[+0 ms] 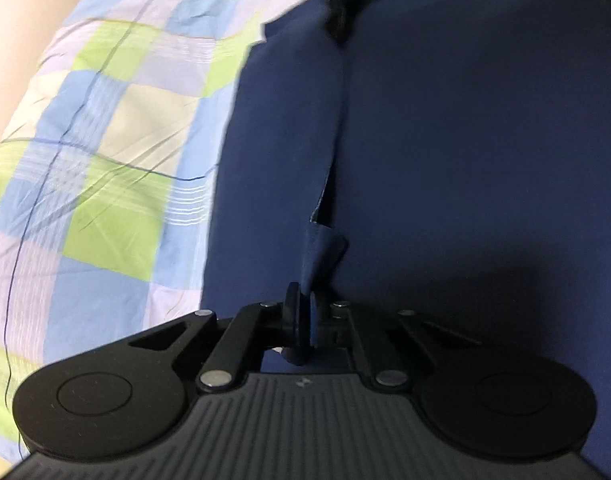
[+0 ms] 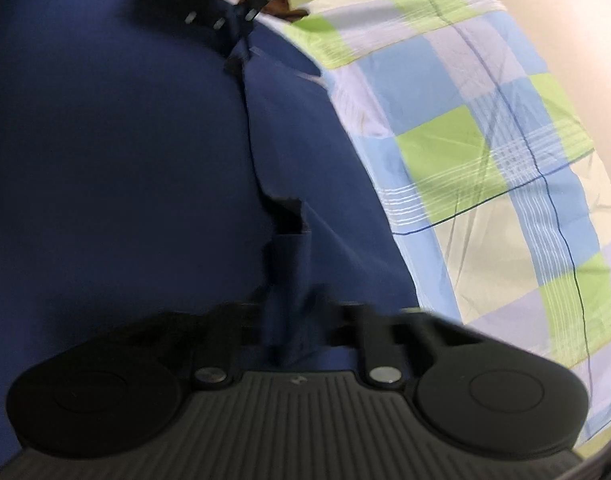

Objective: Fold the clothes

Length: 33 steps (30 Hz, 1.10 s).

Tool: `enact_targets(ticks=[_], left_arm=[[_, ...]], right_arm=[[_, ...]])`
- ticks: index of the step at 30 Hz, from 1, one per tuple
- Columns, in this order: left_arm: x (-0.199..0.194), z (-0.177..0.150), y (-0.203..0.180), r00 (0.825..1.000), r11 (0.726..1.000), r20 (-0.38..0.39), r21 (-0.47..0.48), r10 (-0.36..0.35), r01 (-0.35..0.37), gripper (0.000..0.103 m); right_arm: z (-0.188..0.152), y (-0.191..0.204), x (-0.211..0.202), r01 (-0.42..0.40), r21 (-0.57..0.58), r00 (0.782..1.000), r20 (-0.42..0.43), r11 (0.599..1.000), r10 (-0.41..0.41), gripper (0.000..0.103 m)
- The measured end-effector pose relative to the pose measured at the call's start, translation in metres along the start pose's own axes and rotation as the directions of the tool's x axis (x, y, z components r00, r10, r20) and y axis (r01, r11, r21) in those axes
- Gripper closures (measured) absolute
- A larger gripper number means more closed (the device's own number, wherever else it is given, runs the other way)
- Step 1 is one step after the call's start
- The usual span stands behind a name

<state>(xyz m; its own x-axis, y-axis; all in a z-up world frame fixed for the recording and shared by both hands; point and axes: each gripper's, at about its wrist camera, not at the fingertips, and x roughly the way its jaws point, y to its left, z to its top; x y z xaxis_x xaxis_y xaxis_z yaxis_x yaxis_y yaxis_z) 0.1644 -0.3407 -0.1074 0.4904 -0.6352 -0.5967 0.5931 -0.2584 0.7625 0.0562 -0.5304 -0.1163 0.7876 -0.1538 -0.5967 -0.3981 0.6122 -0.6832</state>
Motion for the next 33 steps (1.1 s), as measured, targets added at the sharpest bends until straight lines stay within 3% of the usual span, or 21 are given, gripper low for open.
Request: enact_targets(ticks=[4, 10, 16, 20, 27, 31, 33], left_arm=[[-0.019, 0.004, -0.006, 1.0, 0.999, 0.008, -0.033, 0.002, -0.001, 0.101], [-0.009, 0.001, -0.036, 0.999, 1.0, -0.038, -0.004, -0.026, 0.026, 0.101], [-0.01, 0.0, -0.032, 0.997, 0.997, -0.055, -0.067, -0.049, 0.045, 0.1], [-0.026, 0.003, -0.032, 0.998, 0.995, -0.052, -0.093, -0.04, 0.035, 0.09], [-0.089, 0.001, -0.05, 0.997, 0.996, -0.074, -0.088, 0.027, -0.033, 0.088], [-0.139, 0.003, -0.076, 0.997, 0.993, -0.065, -0.111, 0.042, -0.049, 0.067], [-0.158, 0.005, -0.092, 0.997, 0.992, -0.069, -0.122, 0.031, -0.039, 0.066]], right_arm=[[0.004, -0.001, -0.025, 0.073, -0.02, 0.997, 0.017, 0.997, -0.073, 0.102], [-0.003, 0.031, -0.024, 0.008, -0.103, 0.999, -0.041, 0.995, -0.013, 0.102], [0.001, 0.032, -0.025, -0.003, -0.059, 0.999, -0.044, 0.998, 0.001, 0.102], [0.002, 0.03, -0.038, -0.011, 0.015, 0.999, -0.043, 1.0, 0.012, 0.102], [-0.007, 0.043, -0.1, 0.025, 0.129, 0.998, -0.067, 0.991, -0.017, 0.1], [-0.018, 0.064, -0.148, 0.051, 0.184, 0.995, -0.092, 0.982, -0.034, 0.079], [-0.029, 0.081, -0.175, 0.051, 0.22, 0.991, -0.129, 0.974, -0.023, 0.079]])
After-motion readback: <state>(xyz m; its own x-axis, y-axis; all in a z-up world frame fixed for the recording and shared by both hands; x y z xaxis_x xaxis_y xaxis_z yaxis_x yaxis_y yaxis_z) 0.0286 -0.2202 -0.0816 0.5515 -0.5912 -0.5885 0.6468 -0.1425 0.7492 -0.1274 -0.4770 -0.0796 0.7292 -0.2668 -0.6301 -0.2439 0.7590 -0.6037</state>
